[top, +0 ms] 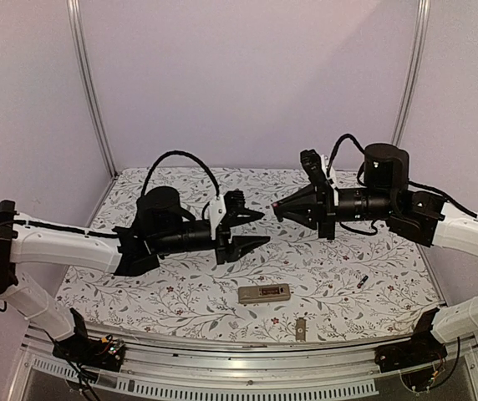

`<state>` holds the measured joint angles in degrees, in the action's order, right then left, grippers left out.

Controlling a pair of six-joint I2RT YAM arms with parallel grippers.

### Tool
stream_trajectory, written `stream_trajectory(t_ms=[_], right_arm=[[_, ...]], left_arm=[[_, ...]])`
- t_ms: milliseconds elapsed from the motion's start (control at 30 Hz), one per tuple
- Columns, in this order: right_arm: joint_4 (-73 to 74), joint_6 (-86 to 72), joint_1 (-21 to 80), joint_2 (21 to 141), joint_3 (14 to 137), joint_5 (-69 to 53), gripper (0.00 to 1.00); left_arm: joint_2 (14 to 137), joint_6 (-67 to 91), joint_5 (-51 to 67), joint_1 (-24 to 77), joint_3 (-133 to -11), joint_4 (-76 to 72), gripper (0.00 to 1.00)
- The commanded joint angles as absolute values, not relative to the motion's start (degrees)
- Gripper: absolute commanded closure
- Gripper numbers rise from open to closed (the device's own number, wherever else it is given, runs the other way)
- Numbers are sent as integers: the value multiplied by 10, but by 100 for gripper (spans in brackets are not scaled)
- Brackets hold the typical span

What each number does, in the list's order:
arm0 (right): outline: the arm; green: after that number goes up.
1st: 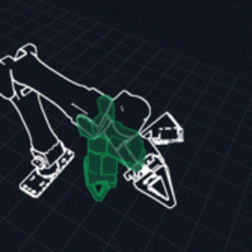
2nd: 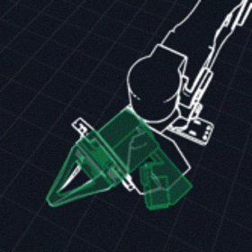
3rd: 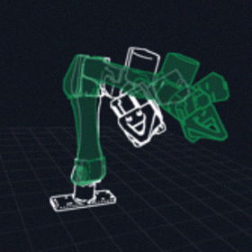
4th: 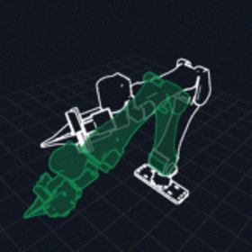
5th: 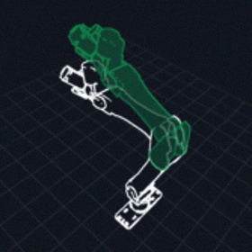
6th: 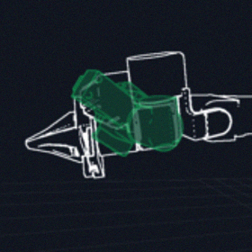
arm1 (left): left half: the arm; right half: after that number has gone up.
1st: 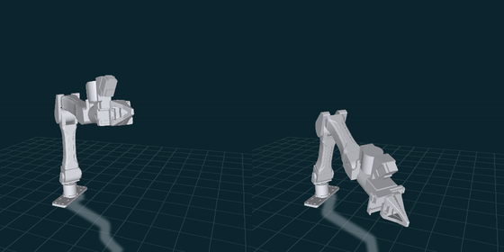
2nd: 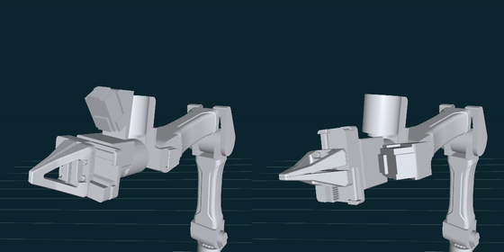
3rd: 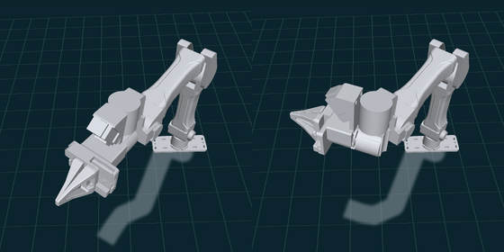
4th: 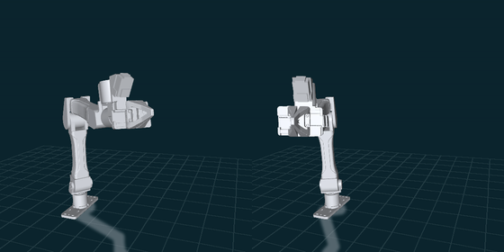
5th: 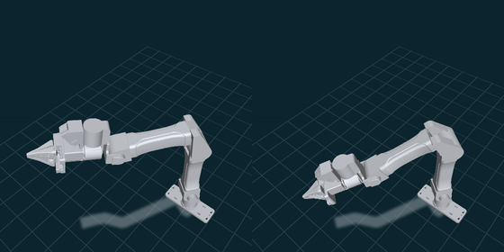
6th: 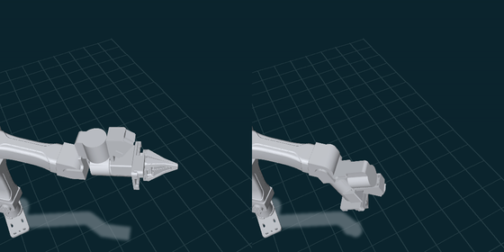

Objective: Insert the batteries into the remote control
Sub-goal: Pass from the right arm to the left

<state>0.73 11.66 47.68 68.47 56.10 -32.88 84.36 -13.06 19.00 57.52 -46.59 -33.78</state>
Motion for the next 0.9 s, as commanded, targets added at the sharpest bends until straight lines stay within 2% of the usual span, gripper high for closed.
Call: stream_trajectory(t_ms=[0, 233, 367, 467, 633, 767, 867], right_arm=[[-24, 110, 493, 696, 582, -347, 100], [-29, 112, 501, 699, 580, -340, 100], [-29, 113, 502, 699, 579, -340, 100], [-26, 117, 503, 700, 578, -340, 100], [-15, 123, 503, 697, 575, -333, 100], [-12, 127, 503, 693, 574, -333, 100], [-11, 125, 503, 693, 573, -333, 100]], left_arm=[[867, -70, 191, 582, -465, -440, 48], [882, -66, 209, 601, -492, -435, 55], [888, -60, 214, 611, -500, -434, 68], [894, -58, 213, 613, -507, -432, 74], [893, -54, 210, 614, -510, -432, 75], [889, -55, 199, 614, -510, -431, 86], [890, -57, 203, 614, -513, -428, 88]])
